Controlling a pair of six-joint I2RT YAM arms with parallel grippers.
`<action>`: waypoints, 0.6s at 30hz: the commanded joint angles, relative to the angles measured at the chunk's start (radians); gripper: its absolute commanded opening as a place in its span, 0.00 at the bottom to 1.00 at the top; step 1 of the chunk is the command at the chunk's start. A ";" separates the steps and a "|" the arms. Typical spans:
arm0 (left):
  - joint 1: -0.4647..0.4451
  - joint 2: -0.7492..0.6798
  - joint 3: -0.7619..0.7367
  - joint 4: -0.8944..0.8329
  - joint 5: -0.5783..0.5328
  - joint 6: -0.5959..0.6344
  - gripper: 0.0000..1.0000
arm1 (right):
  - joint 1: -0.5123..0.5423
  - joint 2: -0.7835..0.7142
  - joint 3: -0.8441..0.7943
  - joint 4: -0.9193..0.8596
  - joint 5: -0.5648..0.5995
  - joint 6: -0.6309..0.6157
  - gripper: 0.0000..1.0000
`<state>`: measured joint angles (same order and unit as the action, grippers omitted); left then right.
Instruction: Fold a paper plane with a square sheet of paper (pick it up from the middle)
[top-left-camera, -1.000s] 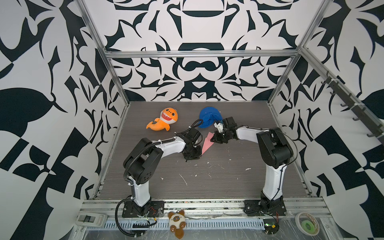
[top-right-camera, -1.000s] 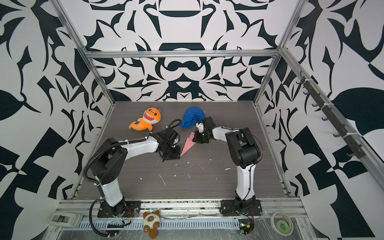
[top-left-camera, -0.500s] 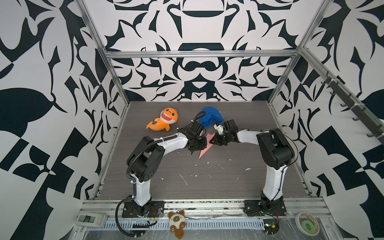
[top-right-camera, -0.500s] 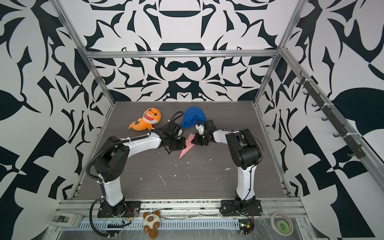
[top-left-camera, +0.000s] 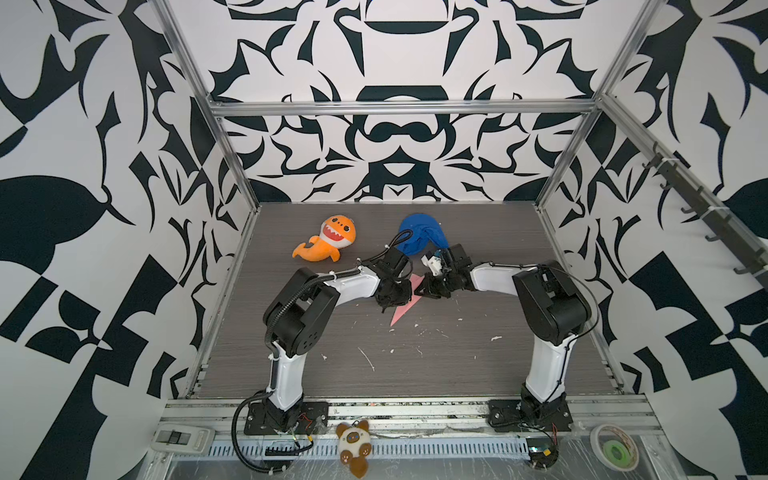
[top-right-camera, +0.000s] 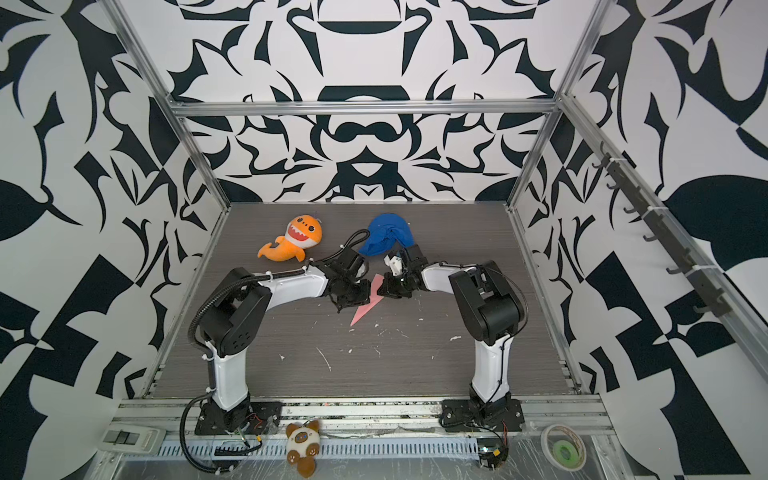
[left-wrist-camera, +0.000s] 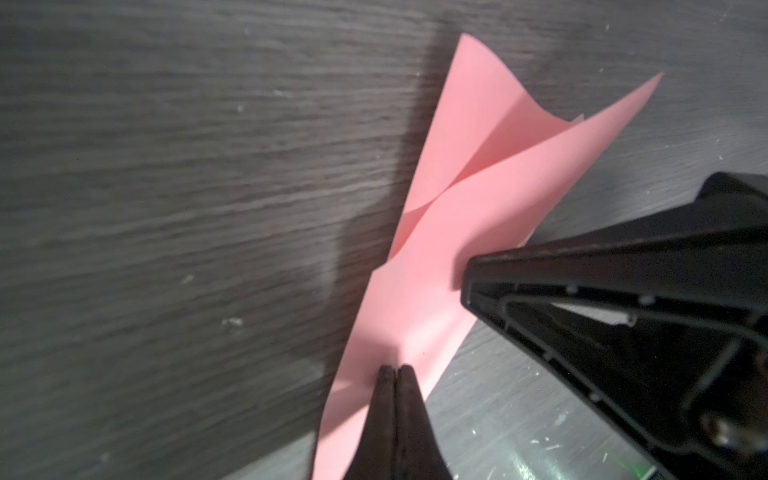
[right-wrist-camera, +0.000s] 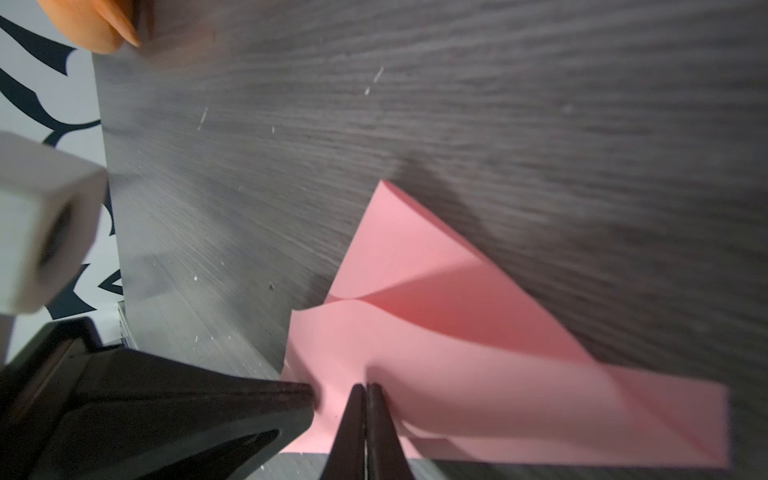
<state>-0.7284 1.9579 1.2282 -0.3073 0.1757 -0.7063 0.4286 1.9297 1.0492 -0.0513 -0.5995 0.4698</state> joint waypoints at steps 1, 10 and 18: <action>-0.011 0.033 -0.030 -0.077 -0.022 0.004 0.00 | 0.009 -0.009 0.028 -0.019 0.049 0.024 0.08; -0.014 0.035 -0.055 -0.088 -0.032 0.005 0.00 | -0.066 0.005 0.028 -0.062 0.178 0.098 0.05; -0.017 0.037 -0.061 -0.085 -0.030 0.005 0.00 | -0.161 0.018 0.082 -0.159 0.316 0.123 0.04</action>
<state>-0.7319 1.9572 1.2175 -0.2939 0.1688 -0.7063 0.3077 1.9327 1.0981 -0.1131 -0.4618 0.5739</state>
